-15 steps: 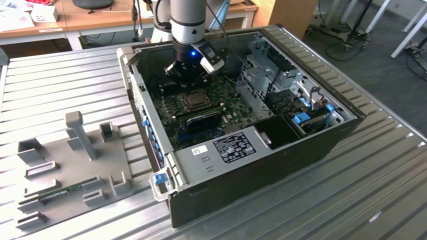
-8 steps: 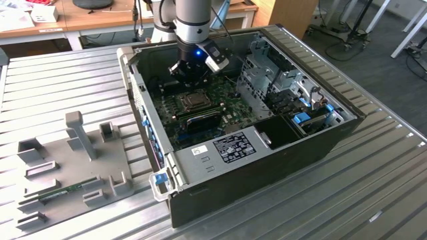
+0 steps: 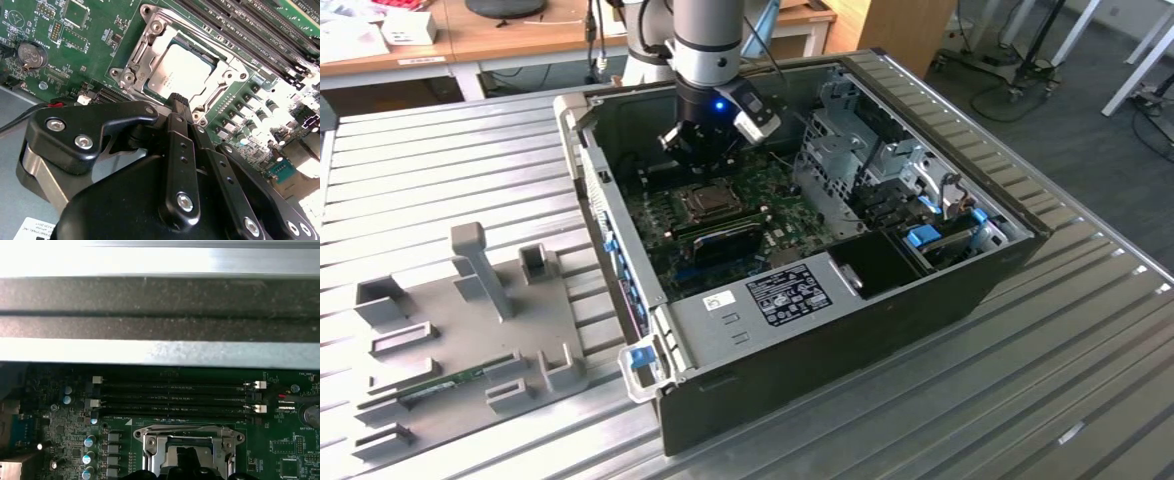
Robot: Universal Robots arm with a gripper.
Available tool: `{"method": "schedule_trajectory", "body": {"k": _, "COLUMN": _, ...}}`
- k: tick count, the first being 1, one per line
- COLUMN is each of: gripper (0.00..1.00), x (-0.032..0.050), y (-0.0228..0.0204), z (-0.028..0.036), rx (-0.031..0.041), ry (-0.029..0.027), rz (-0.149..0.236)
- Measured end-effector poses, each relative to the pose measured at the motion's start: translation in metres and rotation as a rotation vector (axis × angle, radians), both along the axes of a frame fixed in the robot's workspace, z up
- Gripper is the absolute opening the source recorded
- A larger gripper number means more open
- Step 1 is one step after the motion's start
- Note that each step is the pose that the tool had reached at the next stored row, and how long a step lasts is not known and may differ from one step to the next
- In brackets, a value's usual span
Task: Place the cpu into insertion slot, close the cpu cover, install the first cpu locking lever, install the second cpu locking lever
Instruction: 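Install the first cpu locking lever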
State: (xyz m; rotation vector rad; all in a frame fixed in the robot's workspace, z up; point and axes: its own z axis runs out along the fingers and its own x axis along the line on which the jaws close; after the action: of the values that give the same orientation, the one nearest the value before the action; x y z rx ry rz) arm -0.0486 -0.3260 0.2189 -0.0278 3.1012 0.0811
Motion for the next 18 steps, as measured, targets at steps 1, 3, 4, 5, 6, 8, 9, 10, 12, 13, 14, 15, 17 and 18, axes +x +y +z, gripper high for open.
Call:
{"method": "schedule_trajectory", "body": {"k": 1, "gripper": 0.10, "x": 0.0000, "y": 0.0000, "z": 0.0000, "rx": 0.0000, "ry": 0.0000, "rz": 0.000}}
{"method": "schedule_trajectory", "body": {"k": 3, "gripper": 0.10, "x": 0.0007, "y": 0.0000, "z": -0.0001, "rx": 0.0002, "ry": 0.0001, "rz": 0.000}}
{"method": "schedule_trajectory", "body": {"k": 4, "gripper": 0.10, "x": 0.0020, "y": 0.0000, "z": -0.0001, "rx": 0.0002, "ry": 0.0002, "rz": 0.000}}
{"method": "schedule_trajectory", "body": {"k": 5, "gripper": 0.10, "x": 0.0030, "y": 0.0000, "z": -0.0001, "rx": 0.0001, "ry": 0.0003, "rz": 0.000}}
{"method": "schedule_trajectory", "body": {"k": 6, "gripper": 0.10, "x": 0.0033, "y": 0.0000, "z": -0.0001, "rx": 0.0002, "ry": 0.0002, "rz": 0.000}}
{"method": "schedule_trajectory", "body": {"k": 8, "gripper": 0.10, "x": 0.0033, "y": -0.0001, "z": 0.0000, "rx": 0.0002, "ry": 0.0002, "rz": 0.000}}
{"method": "schedule_trajectory", "body": {"k": 9, "gripper": 0.10, "x": 0.0034, "y": -0.0003, "z": 0.0000, "rx": 0.0000, "ry": 0.0003, "rz": 0.000}}
{"method": "schedule_trajectory", "body": {"k": 10, "gripper": 0.10, "x": 0.0034, "y": -0.0010, "z": 0.0000, "rx": 0.0001, "ry": 0.0003, "rz": 0.000}}
{"method": "schedule_trajectory", "body": {"k": 12, "gripper": 0.10, "x": 0.0034, "y": -0.0033, "z": 0.0000, "rx": 0.0000, "ry": 0.0003, "rz": 0.000}}
{"method": "schedule_trajectory", "body": {"k": 13, "gripper": 0.10, "x": 0.0034, "y": -0.0053, "z": 0.0000, "rx": -0.0001, "ry": 0.0004, "rz": 0.000}}
{"method": "schedule_trajectory", "body": {"k": 14, "gripper": 0.10, "x": 0.0033, "y": -0.0072, "z": 0.0000, "rx": 0.0000, "ry": 0.0003, "rz": 0.000}}
{"method": "schedule_trajectory", "body": {"k": 15, "gripper": 0.10, "x": 0.0033, "y": -0.0090, "z": 0.0000, "rx": 0.0000, "ry": 0.0003, "rz": 0.000}}
{"method": "schedule_trajectory", "body": {"k": 17, "gripper": 0.10, "x": 0.0034, "y": -0.0120, "z": -0.0001, "rx": 0.0001, "ry": 0.0002, "rz": 0.000}}
{"method": "schedule_trajectory", "body": {"k": 18, "gripper": 0.10, "x": 0.0033, "y": -0.0122, "z": 0.0000, "rx": 0.0001, "ry": 0.0002, "rz": 0.000}}
